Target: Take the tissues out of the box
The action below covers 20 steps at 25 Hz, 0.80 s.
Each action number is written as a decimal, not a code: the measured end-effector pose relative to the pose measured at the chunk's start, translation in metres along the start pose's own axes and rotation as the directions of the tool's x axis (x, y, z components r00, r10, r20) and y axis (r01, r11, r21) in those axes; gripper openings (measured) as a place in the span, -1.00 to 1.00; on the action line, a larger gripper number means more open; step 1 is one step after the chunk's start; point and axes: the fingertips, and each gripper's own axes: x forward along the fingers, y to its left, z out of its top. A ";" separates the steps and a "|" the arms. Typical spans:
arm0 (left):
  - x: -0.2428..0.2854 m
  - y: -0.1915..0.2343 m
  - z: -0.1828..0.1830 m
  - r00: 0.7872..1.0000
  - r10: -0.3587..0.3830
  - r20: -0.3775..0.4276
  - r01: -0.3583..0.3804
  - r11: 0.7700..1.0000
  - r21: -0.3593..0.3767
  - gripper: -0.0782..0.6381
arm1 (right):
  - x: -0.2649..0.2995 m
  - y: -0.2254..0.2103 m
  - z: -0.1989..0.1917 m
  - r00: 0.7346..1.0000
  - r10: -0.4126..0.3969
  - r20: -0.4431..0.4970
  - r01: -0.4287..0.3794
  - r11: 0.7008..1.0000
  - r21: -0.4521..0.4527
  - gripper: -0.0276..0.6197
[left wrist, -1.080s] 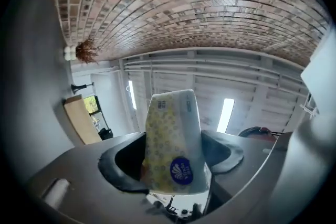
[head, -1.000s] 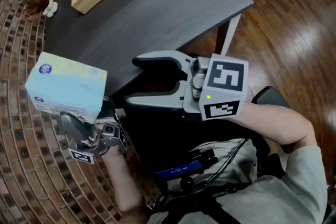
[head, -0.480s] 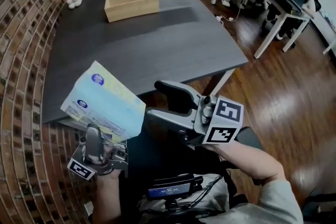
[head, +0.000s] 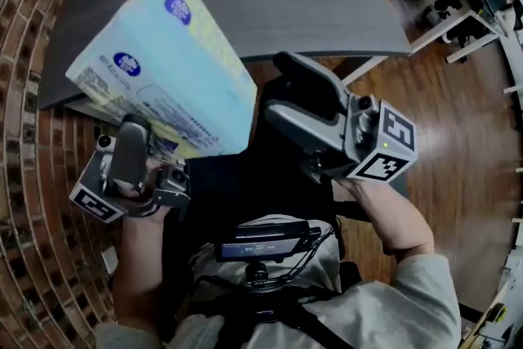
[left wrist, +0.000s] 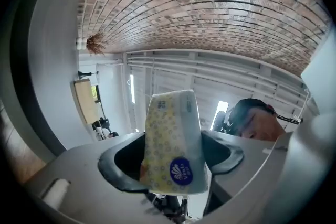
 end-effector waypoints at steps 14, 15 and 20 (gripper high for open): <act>-0.020 0.003 0.012 0.993 0.006 0.121 0.002 0.997 -0.073 0.15 | -0.008 0.009 -0.016 0.999 0.036 0.006 -0.036 0.998 0.059 0.09; -0.019 0.004 0.014 0.992 0.002 0.127 0.007 0.997 -0.072 0.15 | -0.007 0.009 -0.015 0.999 0.040 0.006 -0.040 0.998 0.051 0.09; -0.015 0.003 0.012 0.991 -0.010 0.132 0.020 0.997 -0.072 0.15 | -0.010 0.014 -0.011 0.999 0.053 0.001 -0.053 0.999 0.012 0.09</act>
